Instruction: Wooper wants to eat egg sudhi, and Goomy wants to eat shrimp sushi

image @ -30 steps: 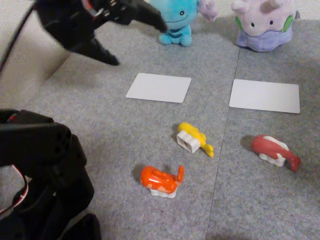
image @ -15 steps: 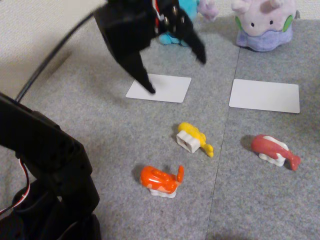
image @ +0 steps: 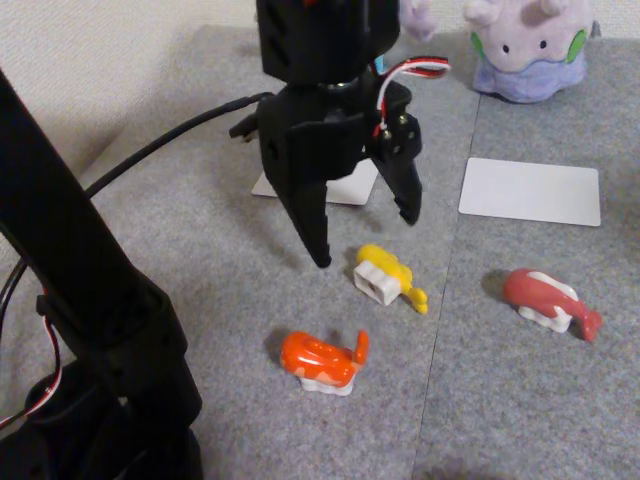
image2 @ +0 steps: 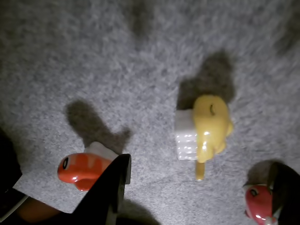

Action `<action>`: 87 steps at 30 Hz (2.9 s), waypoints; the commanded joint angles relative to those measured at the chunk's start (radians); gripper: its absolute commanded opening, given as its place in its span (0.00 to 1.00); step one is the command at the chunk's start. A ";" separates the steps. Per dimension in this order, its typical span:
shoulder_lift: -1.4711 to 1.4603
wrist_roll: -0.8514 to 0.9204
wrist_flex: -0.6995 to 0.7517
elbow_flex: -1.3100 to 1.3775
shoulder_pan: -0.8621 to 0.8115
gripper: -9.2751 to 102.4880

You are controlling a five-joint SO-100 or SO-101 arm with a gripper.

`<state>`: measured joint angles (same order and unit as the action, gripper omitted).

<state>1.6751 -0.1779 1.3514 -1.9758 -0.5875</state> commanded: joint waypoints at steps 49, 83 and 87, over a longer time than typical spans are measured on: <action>-0.255 -0.002 -0.241 0.035 -0.046 0.18; 0.192 -0.680 -0.121 0.051 0.471 0.16; 0.190 -0.857 -0.175 0.051 0.532 0.16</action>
<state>1.8208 -0.9327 1.2042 -1.9512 -0.0782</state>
